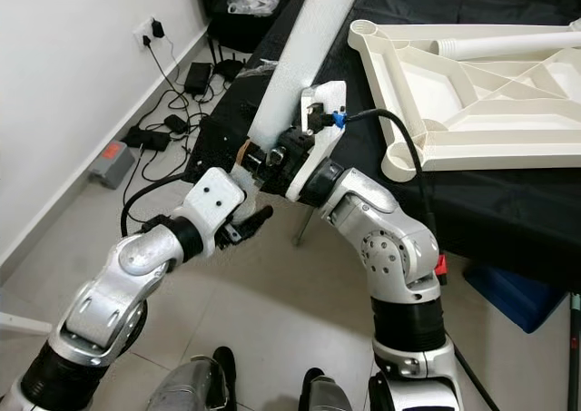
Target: Building children table
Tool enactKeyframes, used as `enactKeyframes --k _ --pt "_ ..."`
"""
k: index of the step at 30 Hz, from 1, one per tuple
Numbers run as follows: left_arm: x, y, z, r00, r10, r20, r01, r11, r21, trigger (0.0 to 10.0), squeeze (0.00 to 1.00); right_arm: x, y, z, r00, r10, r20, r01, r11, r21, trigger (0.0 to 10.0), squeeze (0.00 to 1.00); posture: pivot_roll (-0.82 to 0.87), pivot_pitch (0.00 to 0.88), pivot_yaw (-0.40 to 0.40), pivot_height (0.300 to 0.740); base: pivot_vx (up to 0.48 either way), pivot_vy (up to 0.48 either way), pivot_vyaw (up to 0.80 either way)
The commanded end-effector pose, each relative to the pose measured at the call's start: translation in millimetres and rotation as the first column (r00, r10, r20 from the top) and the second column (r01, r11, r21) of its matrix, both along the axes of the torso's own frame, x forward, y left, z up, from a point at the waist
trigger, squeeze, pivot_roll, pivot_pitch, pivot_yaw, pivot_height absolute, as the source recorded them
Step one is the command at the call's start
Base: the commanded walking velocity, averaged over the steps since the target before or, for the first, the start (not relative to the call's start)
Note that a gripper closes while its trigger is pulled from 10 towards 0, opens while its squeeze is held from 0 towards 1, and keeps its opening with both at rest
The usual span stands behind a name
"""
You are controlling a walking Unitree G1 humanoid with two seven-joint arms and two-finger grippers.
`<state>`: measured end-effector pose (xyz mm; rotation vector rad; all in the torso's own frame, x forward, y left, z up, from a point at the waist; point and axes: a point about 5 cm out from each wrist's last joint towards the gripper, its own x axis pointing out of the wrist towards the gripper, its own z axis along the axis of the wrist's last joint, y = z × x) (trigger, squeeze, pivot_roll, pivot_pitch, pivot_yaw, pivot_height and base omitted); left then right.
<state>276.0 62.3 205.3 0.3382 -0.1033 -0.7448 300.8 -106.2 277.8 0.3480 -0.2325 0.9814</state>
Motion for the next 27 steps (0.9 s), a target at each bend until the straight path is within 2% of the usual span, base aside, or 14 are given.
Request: enactKeyframes --k 1,6,12,16,21,27 --pt "-8.5 -5.8 1.4 0.997 -0.074 -0.037 0.072 0.996 -0.044 10.0 0.00 1.7 -5.7 5.0 1.000 0.028 0.012 -0.028 0.998 0.050 10.0 0.00 0.15 0.216 0.007 0.740 0.000 0.000 0.00" --pt "-7.4 -4.2 9.6 0.996 -0.077 -0.040 0.073 0.993 -0.093 10.0 0.00 4.0 -14.0 8.8 0.994 0.105 0.005 -0.105 0.988 0.112 10.0 0.00 0.17 0.219 0.009 0.740 0.000 0.000 0.00" --pt "-7.3 -1.3 8.7 0.995 -0.081 -0.054 0.076 0.993 -0.091 10.0 0.00 3.2 -17.9 8.9 0.988 0.156 0.009 -0.156 0.979 0.129 10.0 0.00 0.17 0.218 0.013 0.740 0.000 0.000 0.00" --pt "-15.1 0.7 6.8 0.985 -0.127 -0.117 0.112 0.986 -0.124 10.0 0.00 -8.6 -23.6 7.2 0.936 0.352 0.011 -0.350 0.923 0.159 10.0 0.00 0.17 0.223 0.014 0.740 0.000 0.000 0.00" --pt "-24.1 -2.4 3.3 0.968 -0.187 -0.168 0.164 0.977 -0.139 10.0 0.00 -12.3 -24.4 2.8 0.905 0.426 0.011 -0.425 0.902 0.070 10.0 0.00 0.17 0.227 0.020 0.740 0.000 0.000 0.00" --pt "-32.7 -5.1 1.6 0.944 -0.243 -0.222 0.206 0.962 -0.180 10.0 0.00 -9.9 -23.7 -1.3 0.897 0.442 0.007 -0.442 0.897 0.009 10.0 0.00 0.18 0.229 0.019 0.740 0.000 0.000 0.00"
